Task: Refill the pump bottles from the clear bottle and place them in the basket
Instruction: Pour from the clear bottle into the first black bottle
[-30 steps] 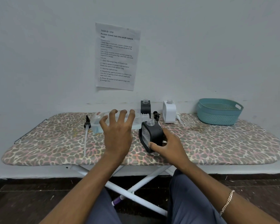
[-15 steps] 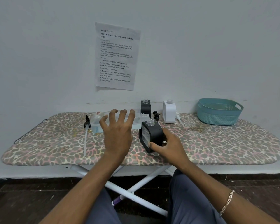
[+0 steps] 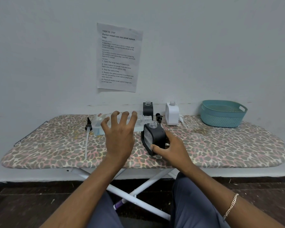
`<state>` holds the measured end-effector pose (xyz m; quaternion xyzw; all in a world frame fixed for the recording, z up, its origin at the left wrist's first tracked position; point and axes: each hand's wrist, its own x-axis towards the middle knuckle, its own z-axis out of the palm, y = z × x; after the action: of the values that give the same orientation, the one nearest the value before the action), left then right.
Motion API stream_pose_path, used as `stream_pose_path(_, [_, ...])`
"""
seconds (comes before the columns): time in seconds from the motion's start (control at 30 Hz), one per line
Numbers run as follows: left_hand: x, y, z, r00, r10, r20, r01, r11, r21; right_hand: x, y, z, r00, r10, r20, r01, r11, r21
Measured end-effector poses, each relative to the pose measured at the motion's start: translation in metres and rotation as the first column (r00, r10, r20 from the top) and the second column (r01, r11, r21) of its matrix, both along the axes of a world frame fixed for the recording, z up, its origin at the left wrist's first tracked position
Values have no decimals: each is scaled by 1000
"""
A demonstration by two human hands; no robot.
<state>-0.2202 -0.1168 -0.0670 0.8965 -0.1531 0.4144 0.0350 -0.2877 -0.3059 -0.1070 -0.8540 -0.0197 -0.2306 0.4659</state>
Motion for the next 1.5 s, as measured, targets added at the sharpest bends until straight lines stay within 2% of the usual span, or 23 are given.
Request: stream_pose_path(1.5, [0, 0, 0, 1000, -2, 13, 2, 1000, -5, 1, -1, -1, 1000, -4, -6, 4, 1000, -2])
